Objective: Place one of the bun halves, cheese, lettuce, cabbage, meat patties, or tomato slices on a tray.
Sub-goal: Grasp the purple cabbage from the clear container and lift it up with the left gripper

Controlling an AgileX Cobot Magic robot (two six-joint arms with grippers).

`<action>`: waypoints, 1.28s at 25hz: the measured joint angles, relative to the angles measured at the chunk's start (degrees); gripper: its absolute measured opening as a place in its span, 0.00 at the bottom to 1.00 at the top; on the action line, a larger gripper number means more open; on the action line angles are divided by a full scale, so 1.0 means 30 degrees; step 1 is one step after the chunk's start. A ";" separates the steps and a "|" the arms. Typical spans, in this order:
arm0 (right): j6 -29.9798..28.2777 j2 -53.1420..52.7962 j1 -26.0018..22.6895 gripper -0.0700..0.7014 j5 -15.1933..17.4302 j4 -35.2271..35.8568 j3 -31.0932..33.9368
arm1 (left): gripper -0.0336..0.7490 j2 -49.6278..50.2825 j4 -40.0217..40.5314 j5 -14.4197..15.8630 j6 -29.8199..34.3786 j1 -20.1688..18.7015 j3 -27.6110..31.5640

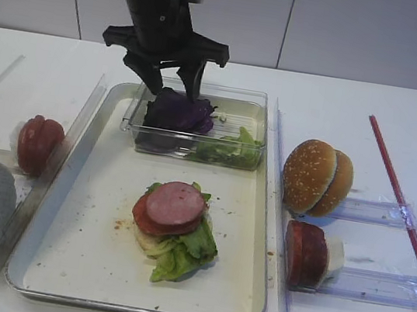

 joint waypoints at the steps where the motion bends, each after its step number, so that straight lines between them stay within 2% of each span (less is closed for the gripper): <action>1: 0.0000 0.0000 0.0000 0.59 0.0000 0.0000 0.0000 | 0.58 0.0209 0.0000 -0.0039 0.0000 -0.0030 -0.0204; 19: 0.0000 0.0000 0.0000 0.59 0.0037 0.0000 0.0000 | 0.56 0.2328 0.0136 -0.0146 0.0398 0.0069 -0.0767; 22: 0.0000 0.0000 0.0000 0.59 0.0037 0.0000 0.0000 | 0.48 0.2402 -0.0007 -0.0146 0.0411 0.0069 -0.0839; 29: 0.0000 0.0000 0.0000 0.59 0.0037 0.0000 0.0000 | 0.16 0.2443 0.0236 -0.0250 0.0679 0.0110 -0.0878; 32: 0.0000 0.0000 0.0000 0.59 0.0037 0.0000 0.0000 | 0.09 0.2443 0.0266 -0.0250 0.0794 0.0109 -0.0917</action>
